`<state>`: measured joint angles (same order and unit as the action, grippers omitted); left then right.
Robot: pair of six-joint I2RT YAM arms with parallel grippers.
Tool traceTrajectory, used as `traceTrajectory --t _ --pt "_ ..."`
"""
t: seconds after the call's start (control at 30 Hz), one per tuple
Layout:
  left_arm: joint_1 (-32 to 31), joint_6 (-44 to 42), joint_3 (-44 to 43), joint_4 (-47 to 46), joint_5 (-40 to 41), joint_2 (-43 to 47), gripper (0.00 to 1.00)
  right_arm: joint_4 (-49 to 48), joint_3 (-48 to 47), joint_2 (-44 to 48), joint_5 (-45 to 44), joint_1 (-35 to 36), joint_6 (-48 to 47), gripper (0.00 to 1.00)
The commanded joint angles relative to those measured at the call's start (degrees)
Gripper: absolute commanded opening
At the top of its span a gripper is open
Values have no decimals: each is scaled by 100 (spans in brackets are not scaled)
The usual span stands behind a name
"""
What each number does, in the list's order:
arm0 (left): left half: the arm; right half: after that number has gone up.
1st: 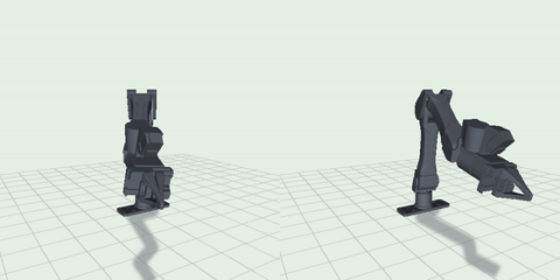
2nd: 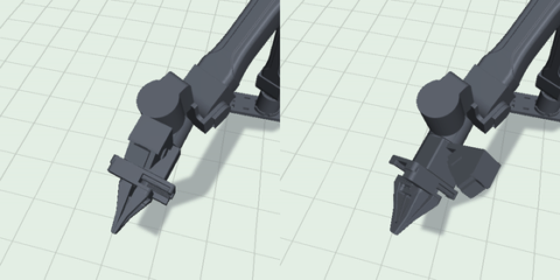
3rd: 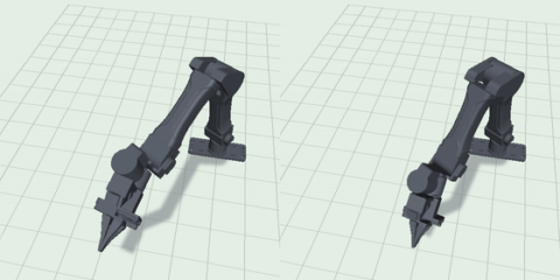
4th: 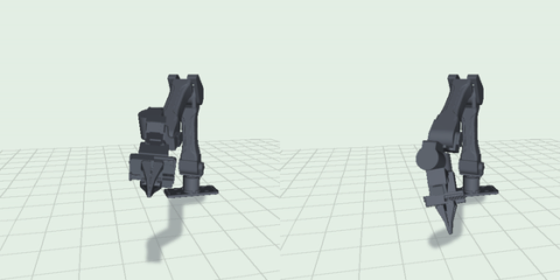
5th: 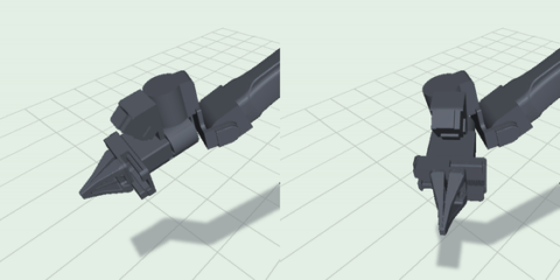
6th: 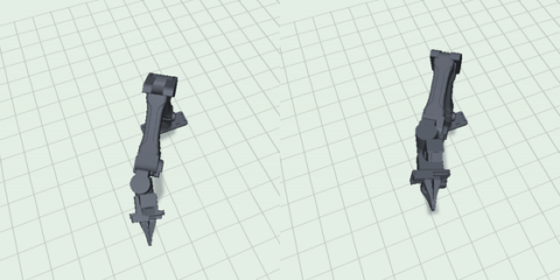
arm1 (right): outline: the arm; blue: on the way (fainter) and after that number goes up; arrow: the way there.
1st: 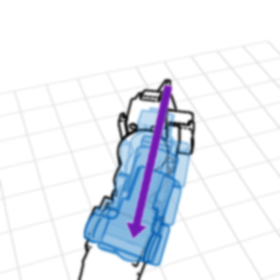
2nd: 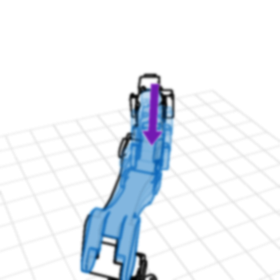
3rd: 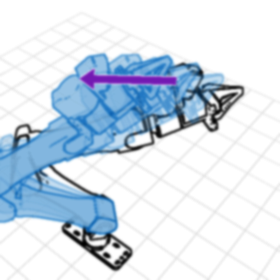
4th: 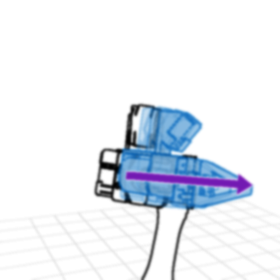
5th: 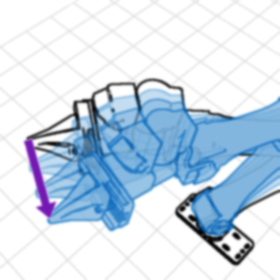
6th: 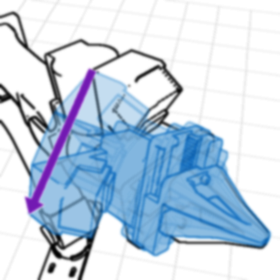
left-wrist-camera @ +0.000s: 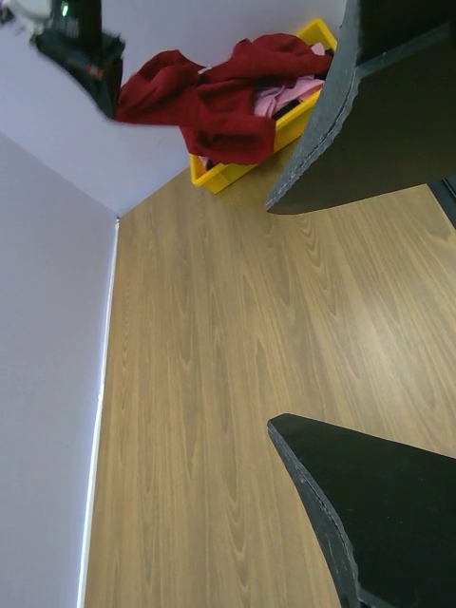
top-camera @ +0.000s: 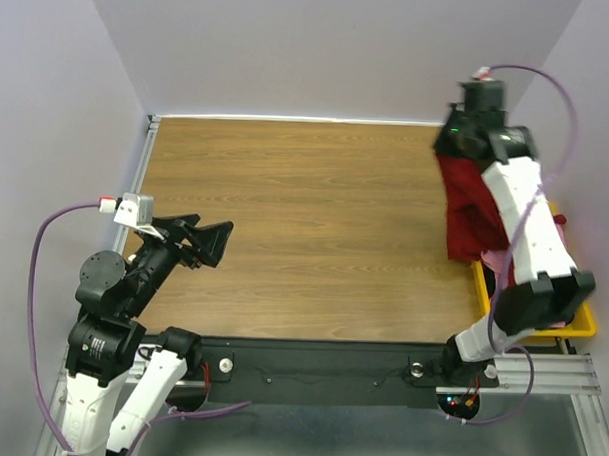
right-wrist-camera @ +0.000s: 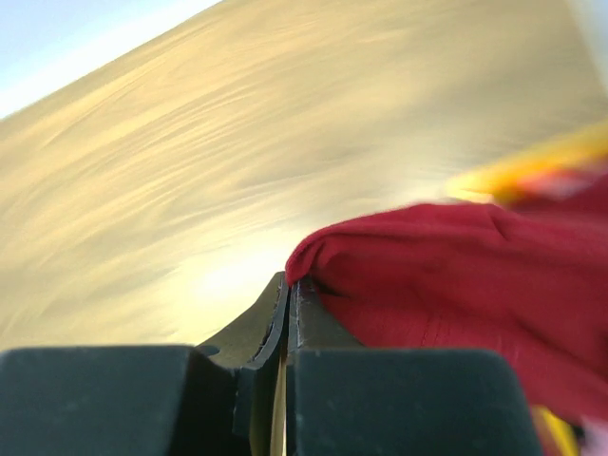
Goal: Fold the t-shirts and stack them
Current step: Move the tshirt to the center of the board
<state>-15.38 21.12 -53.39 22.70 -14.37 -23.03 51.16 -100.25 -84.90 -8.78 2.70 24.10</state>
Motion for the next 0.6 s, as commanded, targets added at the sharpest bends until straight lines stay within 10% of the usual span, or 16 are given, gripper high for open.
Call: traceTrajectory --t 0.0,0.33,0.47,0.57 --pt "-27 182 -23 -249 285 -44 99 -97 -854 -999 368 1458 385 0" --pt "-18 216 -216 129 540 -282 99 -281 -5064 -5341 1658 4325 639 1" --pt "-18 252 -111 235 629 -246 99 -799 -4778 -5398 2029 4494 728 50" --pt "-18 331 12 270 681 -290 99 -950 -3864 -4634 1206 4485 211 62"
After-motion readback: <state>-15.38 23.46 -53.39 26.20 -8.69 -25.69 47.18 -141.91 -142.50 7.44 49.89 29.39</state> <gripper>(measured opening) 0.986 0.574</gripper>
